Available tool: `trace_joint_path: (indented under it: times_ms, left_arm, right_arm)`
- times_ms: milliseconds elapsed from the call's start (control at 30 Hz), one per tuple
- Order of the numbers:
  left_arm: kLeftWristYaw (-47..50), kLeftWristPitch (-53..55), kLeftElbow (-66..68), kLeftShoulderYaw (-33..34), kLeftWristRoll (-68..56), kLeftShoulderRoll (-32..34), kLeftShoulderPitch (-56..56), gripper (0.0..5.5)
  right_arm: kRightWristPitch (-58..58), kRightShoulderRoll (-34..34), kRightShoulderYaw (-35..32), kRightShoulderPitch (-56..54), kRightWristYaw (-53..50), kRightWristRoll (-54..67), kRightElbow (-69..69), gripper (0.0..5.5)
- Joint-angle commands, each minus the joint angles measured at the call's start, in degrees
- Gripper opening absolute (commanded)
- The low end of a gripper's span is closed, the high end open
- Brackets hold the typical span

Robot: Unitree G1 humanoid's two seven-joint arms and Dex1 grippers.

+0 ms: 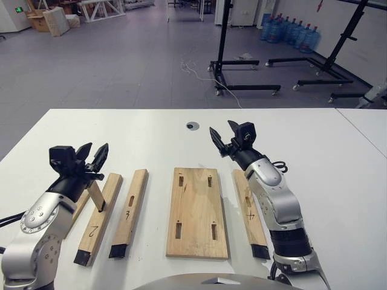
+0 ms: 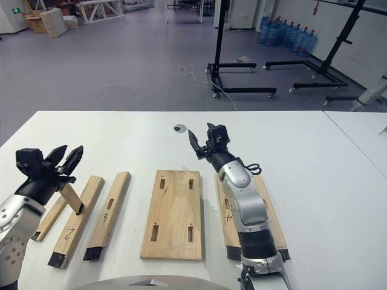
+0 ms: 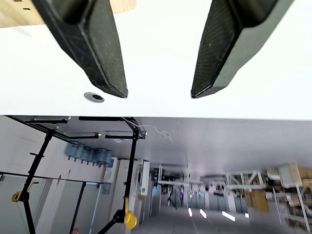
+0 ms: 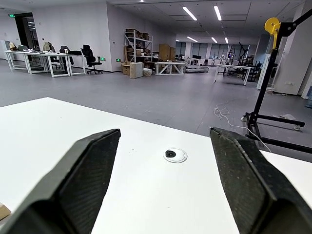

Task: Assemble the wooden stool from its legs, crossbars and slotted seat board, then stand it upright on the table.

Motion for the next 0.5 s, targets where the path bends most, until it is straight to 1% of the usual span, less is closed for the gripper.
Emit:
trace_joint_path:
  times_ms: [33,167,333,400,500]
  left_arm:
    - [-0.72,2.60,6.84,-1.61,2.35,-1.15,4.00,2.36]
    - [-0.80,2.12,5.72,0.12,1.11,-0.74,2.27,2.36]
    - [0.46,3.02,-1.27,4.43,-5.20,-0.34,-3.71,2.36]
    - [1.84,3.82,-3.72,6.60,-8.96,0.05,-7.34,2.36]
    - [4.34,5.50,-4.85,11.39,-13.53,2.65,-12.84,2.36]
  right_arm:
    - [1.24,-0.35,-0.07,0.14,0.21,0.11,-0.25,3.35]
    - [0.74,-0.28,-0.98,-0.81,-0.05,0.20,0.18,3.35]
    - [0.05,-0.19,-1.62,-1.16,-0.38,0.05,0.43,3.35]
    - [-0.17,-0.16,-1.81,-1.16,-0.47,0.04,0.50,3.35]
    - [-0.39,-0.10,-1.92,-1.06,-0.57,0.00,0.39,3.35]
